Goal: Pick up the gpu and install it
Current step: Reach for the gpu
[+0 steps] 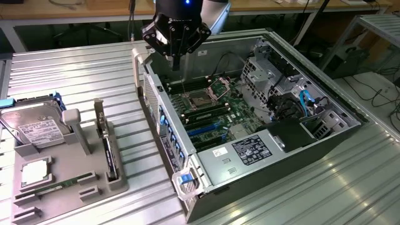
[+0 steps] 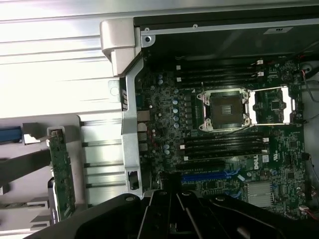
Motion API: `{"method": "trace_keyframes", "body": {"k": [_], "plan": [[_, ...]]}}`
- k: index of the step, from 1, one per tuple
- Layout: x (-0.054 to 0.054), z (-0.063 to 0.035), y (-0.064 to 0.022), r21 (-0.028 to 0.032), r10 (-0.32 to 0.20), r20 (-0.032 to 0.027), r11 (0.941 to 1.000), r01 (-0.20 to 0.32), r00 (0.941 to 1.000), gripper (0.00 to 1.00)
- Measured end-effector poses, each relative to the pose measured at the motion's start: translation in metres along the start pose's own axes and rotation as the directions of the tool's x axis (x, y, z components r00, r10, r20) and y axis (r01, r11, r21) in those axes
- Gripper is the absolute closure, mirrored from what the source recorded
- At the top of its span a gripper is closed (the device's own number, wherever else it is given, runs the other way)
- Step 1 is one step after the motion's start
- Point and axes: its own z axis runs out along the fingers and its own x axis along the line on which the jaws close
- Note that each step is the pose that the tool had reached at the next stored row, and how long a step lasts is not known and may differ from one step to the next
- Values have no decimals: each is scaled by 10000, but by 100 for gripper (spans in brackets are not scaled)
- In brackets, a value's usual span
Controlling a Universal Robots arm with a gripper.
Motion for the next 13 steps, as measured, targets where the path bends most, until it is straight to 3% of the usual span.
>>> {"method": "trace_keyframes", "body": {"k": [13], "plan": [[136, -4, -13, 0, -2, 0, 10000, 2, 10000, 89]]}}
